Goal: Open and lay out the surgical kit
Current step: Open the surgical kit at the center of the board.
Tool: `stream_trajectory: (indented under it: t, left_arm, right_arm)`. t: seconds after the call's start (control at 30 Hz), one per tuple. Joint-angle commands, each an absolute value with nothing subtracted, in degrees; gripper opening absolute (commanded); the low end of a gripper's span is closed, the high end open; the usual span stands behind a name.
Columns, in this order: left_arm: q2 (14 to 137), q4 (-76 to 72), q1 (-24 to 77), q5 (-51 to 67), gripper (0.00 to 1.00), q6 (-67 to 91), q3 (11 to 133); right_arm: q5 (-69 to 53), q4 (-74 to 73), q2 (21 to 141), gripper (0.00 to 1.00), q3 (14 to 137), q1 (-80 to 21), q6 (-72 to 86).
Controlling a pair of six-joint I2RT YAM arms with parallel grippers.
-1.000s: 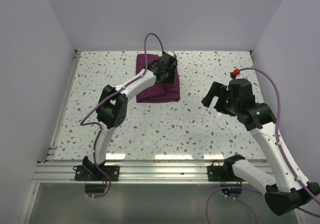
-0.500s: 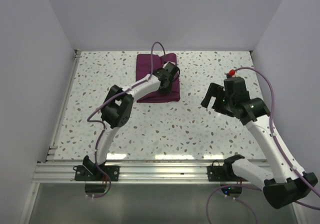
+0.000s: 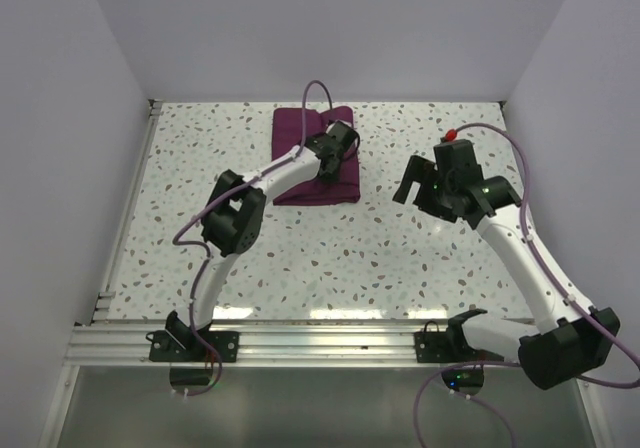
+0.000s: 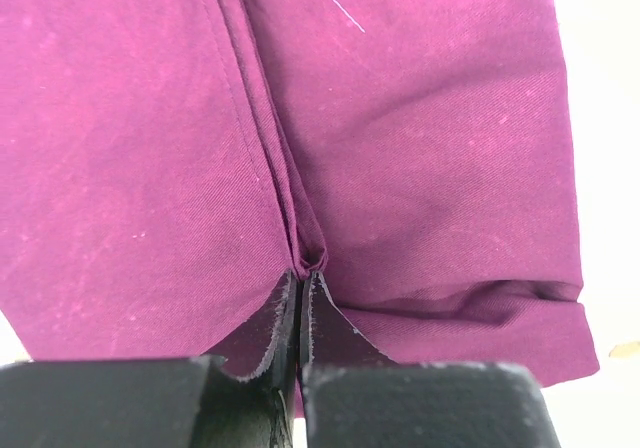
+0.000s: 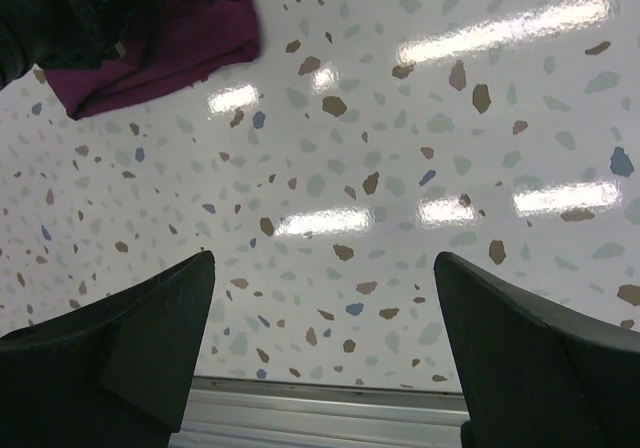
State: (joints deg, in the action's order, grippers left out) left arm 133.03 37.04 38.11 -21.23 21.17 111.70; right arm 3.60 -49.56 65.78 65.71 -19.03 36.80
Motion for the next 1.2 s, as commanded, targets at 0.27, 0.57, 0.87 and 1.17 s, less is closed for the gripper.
stream_trajectory:
  t: [0.27, 0.57, 0.87, 1.17]
  left_arm:
    - [109.53, 31.57, 23.04, -13.82, 0.0, 29.0, 98.73]
    - [96.95, 24.96, 11.0, -8.62, 0.16, 32.6, 73.67]
    - [94.66, 22.42, 6.16, -4.66, 1.0, 32.34, 59.86]
    - [95.53, 20.39, 4.92, -3.78, 1.0, 30.94, 57.22]
  right_arm:
    - [6.67, -50.26, 90.68, 0.92, 93.05, -26.18, 33.23]
    - [7.3, -55.19, 118.36, 0.91, 115.3, -37.52, 33.66]
    - [6.94, -58.45, 137.88, 0.9, 131.21, -41.92, 34.72]
    - [9.31, -56.34, 143.88, 0.88, 137.72, -41.92, 36.3]
